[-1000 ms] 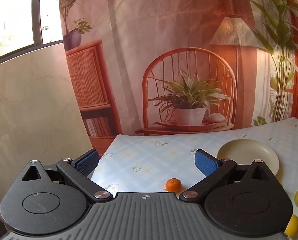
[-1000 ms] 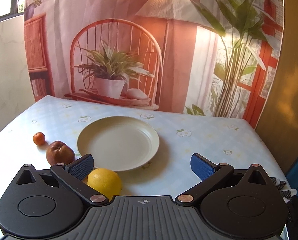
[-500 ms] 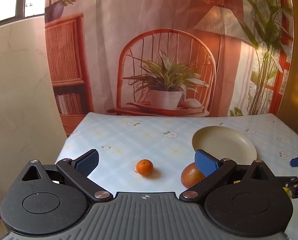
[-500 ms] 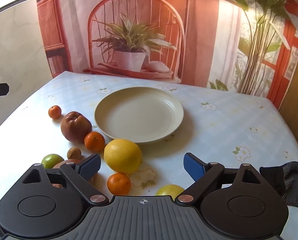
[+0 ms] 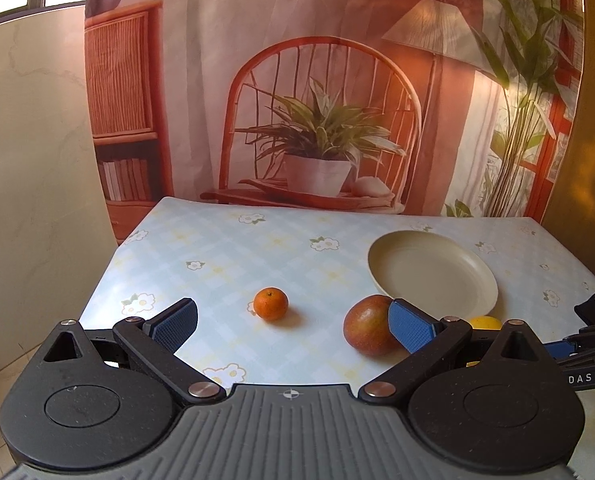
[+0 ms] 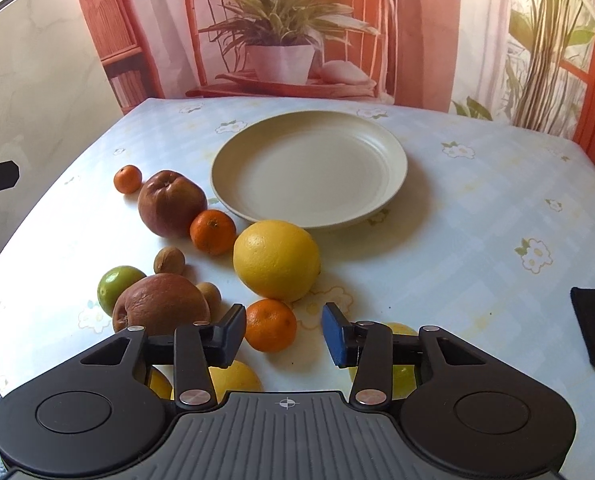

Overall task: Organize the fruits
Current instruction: 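Move both tools forward toward the fruits beside the cream plate, then grasp the brown kiwi with the left gripper while the right gripper grasps a tangerine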

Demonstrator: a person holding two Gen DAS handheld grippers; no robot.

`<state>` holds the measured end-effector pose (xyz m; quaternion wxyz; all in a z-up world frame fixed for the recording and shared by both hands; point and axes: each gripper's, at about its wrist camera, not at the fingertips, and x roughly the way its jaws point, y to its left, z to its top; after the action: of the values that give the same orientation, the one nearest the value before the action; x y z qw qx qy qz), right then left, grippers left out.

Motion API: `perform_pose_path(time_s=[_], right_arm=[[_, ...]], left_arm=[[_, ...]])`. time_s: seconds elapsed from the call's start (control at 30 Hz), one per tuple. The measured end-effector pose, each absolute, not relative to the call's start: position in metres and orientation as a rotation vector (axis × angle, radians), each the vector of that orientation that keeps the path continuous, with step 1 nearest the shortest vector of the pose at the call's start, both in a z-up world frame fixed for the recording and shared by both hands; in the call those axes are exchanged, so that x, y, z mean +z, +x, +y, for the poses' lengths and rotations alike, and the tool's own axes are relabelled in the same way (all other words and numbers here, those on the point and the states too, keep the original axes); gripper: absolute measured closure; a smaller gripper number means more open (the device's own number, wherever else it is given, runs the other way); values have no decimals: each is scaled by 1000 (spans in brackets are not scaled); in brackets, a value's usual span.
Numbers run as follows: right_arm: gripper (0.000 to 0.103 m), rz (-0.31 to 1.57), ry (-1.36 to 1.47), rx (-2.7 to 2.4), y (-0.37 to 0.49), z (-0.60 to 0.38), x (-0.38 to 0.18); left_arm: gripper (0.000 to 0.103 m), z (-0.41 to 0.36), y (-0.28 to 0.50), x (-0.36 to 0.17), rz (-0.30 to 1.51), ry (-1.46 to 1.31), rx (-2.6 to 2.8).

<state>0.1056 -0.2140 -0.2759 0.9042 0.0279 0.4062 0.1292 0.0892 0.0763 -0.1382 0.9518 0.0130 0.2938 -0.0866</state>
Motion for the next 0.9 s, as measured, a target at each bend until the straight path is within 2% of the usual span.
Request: perform_pose_path(time_s=[0.13,0.33,0.53,0.67,0.77,0.9], right_arm=[[63,875,85,281,113,-214,-281],[64,913,104,293,123,-211,-288],[71,931,116,296,125,-212,-293],[72,900,144,294,118,-219,-288],[72,861,149,285,110,-227,-278],[72,813,151,257,103,-239,-265]], left_arm=[[5,74,91,-143,625,29,-204],[16,70,99,-155,700,-5,-250],[25,54,112,-170,774,-29,-312],[37,40,124,-182,830,-59,-362],[41,28,133,-195,872,-72,-391],[55,16,148,-213,942,-109,-406]])
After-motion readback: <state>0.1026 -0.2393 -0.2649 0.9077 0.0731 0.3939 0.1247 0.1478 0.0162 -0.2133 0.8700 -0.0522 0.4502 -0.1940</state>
